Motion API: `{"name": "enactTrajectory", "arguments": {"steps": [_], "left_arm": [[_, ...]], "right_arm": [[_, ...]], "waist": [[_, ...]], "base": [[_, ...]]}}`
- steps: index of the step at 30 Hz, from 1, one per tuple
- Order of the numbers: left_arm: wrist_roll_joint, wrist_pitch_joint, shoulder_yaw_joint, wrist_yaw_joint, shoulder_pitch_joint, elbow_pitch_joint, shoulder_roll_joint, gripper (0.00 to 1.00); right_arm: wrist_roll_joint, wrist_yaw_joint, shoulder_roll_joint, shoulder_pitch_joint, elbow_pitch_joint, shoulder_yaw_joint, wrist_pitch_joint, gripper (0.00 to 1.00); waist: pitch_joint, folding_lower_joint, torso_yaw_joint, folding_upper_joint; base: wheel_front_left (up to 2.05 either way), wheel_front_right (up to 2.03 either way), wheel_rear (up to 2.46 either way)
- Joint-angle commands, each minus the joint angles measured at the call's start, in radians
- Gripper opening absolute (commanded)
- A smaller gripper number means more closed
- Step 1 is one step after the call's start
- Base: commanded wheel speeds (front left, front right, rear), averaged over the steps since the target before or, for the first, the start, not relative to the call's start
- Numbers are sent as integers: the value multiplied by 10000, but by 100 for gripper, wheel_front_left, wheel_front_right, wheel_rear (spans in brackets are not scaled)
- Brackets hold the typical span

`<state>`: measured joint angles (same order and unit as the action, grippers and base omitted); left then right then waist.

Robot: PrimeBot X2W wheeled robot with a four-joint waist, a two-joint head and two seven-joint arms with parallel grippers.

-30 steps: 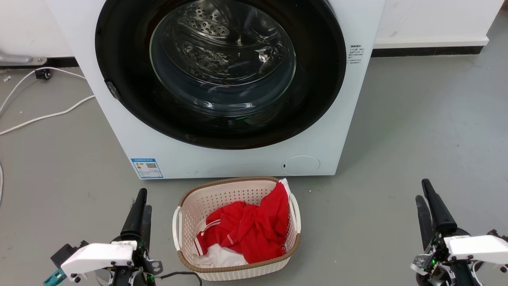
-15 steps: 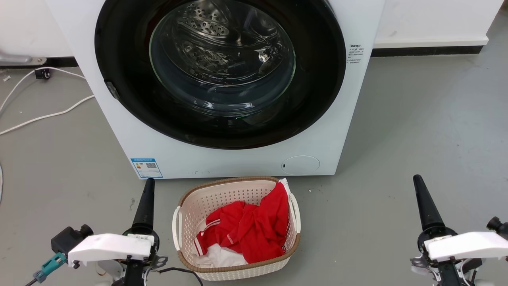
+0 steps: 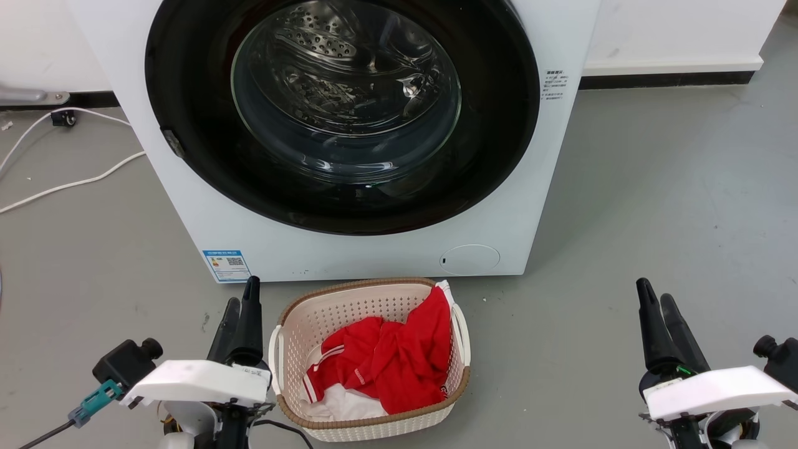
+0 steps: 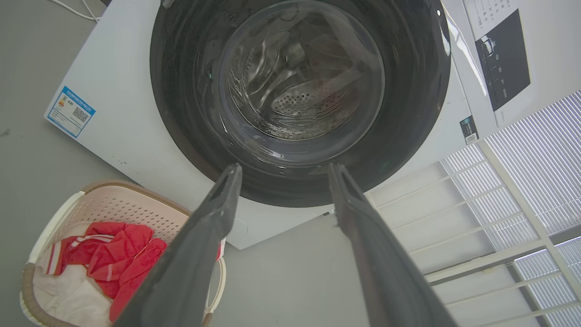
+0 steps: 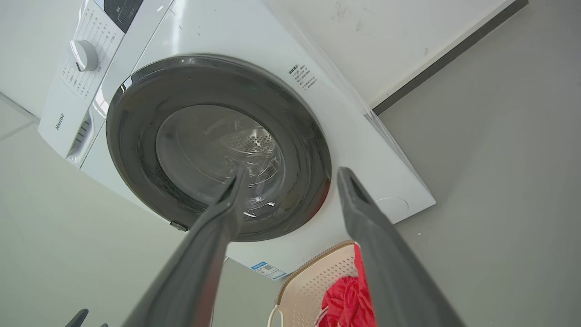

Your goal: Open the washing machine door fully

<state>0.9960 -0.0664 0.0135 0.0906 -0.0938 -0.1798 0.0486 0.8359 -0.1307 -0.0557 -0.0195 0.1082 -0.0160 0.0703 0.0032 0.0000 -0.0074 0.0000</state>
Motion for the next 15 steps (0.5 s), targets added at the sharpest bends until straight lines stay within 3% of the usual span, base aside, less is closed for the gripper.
{"name": "enactTrajectory", "arguments": {"steps": [1, 15], "left_arm": [[-422, -121, 57, -51, -304, 152, 31, 100], [-2688, -551, 329, -286, -288, 130, 30, 100]], "right_arm": [[-426, 0, 8, -63, -203, 49, 106, 100], [-2513, 0, 22, 73, -357, 270, 484, 100]], "waist": [[-2, 0, 0, 0], [-13, 0, 26, 0]], "base": [[0, 0, 0], [0, 0, 0]]}}
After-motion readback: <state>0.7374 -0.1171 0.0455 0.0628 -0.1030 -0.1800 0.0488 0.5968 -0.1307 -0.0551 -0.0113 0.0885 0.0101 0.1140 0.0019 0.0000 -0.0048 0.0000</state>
